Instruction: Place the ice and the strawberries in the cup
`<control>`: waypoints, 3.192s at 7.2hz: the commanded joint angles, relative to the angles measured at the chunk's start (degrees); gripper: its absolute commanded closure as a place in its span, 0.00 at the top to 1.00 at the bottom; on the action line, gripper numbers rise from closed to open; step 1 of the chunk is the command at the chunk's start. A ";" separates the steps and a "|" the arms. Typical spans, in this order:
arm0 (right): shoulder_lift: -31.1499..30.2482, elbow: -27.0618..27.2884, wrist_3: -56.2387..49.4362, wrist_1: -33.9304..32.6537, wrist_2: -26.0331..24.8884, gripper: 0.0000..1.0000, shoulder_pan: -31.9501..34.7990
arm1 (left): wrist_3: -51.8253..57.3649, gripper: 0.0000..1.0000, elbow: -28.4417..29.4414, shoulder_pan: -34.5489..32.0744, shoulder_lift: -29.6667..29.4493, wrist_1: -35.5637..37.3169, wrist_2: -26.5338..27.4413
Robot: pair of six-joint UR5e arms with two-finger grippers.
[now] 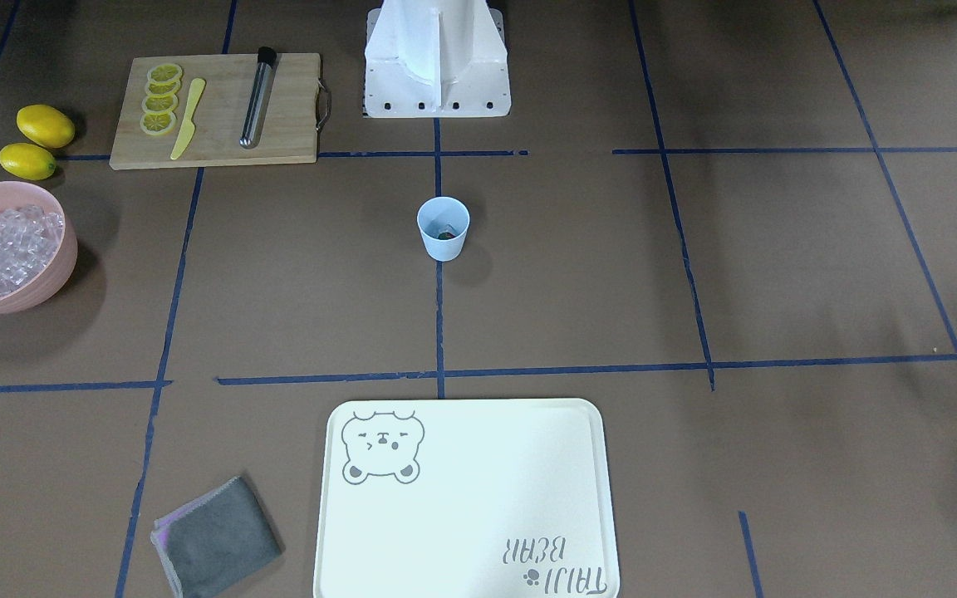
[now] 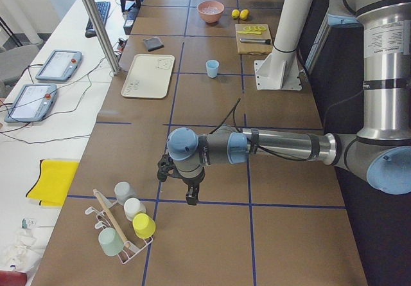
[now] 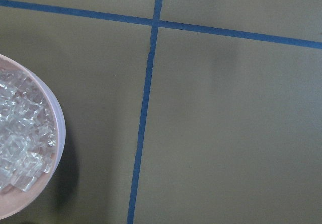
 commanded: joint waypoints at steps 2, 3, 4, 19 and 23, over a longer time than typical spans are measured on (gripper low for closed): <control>-0.12 -0.08 0.01 -0.09 0.22 1.00 -0.03 | -0.04 1.00 1.37 -0.06 -0.79 0.11 0.44; -0.03 -0.17 -0.08 0.00 0.14 1.00 -0.03 | -0.13 1.00 0.59 -0.06 -0.63 0.20 0.53; -0.03 -0.25 0.00 0.00 0.14 1.00 -0.03 | 0.40 1.00 0.41 -0.06 -0.01 0.11 0.53; 0.15 0.01 0.18 0.00 0.31 1.00 -0.03 | 0.22 1.00 1.20 -0.06 -0.01 0.37 3.26; 0.06 0.10 0.62 0.00 0.49 1.00 -0.03 | 0.05 1.00 1.29 0.03 0.78 0.46 3.17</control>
